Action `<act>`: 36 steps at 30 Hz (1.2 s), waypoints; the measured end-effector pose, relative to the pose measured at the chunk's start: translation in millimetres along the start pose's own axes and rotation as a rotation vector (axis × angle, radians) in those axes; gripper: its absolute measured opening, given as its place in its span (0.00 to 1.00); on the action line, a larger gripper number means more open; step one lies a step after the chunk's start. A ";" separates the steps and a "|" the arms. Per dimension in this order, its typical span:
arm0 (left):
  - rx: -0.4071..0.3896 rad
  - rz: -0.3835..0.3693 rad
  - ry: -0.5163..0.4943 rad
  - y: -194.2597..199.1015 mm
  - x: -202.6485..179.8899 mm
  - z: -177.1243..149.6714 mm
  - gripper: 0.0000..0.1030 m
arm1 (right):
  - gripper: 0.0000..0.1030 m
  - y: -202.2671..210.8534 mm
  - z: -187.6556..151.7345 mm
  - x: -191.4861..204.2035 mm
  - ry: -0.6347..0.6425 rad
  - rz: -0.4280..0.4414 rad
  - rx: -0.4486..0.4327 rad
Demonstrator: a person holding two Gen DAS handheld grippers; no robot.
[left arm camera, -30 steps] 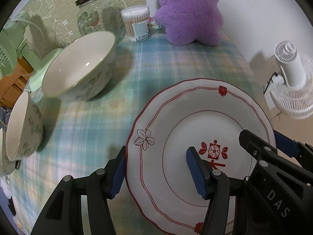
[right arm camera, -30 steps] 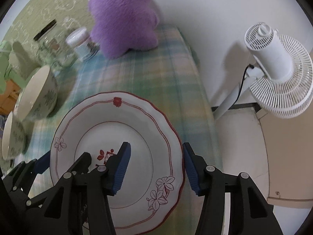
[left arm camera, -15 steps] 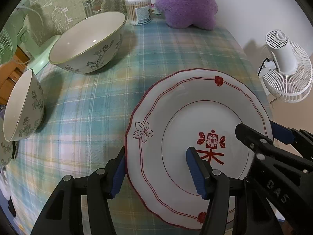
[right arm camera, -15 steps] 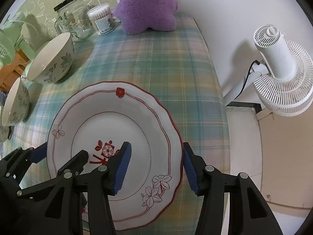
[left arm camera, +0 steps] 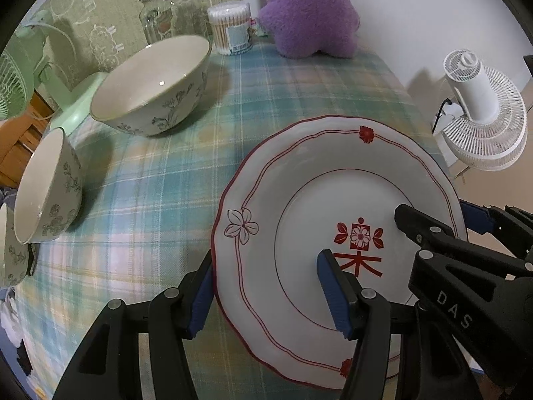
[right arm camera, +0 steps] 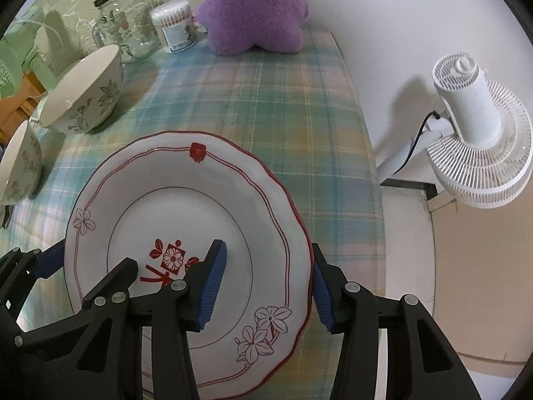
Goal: Organize plates and bowls
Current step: 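Lift the red-pattern plate and carry it over the yellow-flower plate stack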
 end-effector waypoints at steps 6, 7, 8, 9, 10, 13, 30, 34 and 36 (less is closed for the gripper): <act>-0.016 -0.005 -0.003 24.7 -0.3 -11.0 0.58 | 0.50 23.4 -7.5 -0.3 0.018 -0.002 -0.025; -0.022 -0.003 -0.004 30.3 -0.5 -13.6 0.58 | 0.50 27.1 -9.4 0.3 0.021 -0.002 -0.030; -0.025 -0.003 -0.003 35.0 -0.3 -15.9 0.58 | 0.50 32.6 -11.7 0.8 0.021 -0.001 -0.035; -0.029 -0.004 -0.003 38.5 0.4 -17.8 0.58 | 0.50 37.6 -14.0 1.2 0.021 0.001 -0.039; -0.037 -0.005 -0.004 43.5 0.8 -20.2 0.58 | 0.50 42.5 -16.4 1.3 0.021 0.001 -0.044; -0.052 -0.013 -0.008 55.8 3.7 -26.2 0.58 | 0.50 56.3 -23.8 4.4 0.016 -0.004 -0.062; -0.098 -0.088 -0.095 103.9 13.6 -82.5 0.58 | 0.50 121.7 -89.6 24.7 -0.079 -0.051 -0.103; -0.092 -0.102 -0.130 104.7 14.7 -98.8 0.58 | 0.50 127.6 -114.4 28.8 -0.109 -0.069 -0.105; -0.083 -0.115 -0.146 102.7 14.1 -108.7 0.58 | 0.50 128.5 -125.1 29.7 -0.125 -0.074 -0.101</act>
Point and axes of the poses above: each gripper's, at about its wrist camera, not at the fingertips, and y roughly against the way its jaws point, x to its left, z to its top, the point moved 1 cm from there along -y, roughly the way its jaws point, and after that the axes turned 10 degrees about x, right-handed, at the moved point
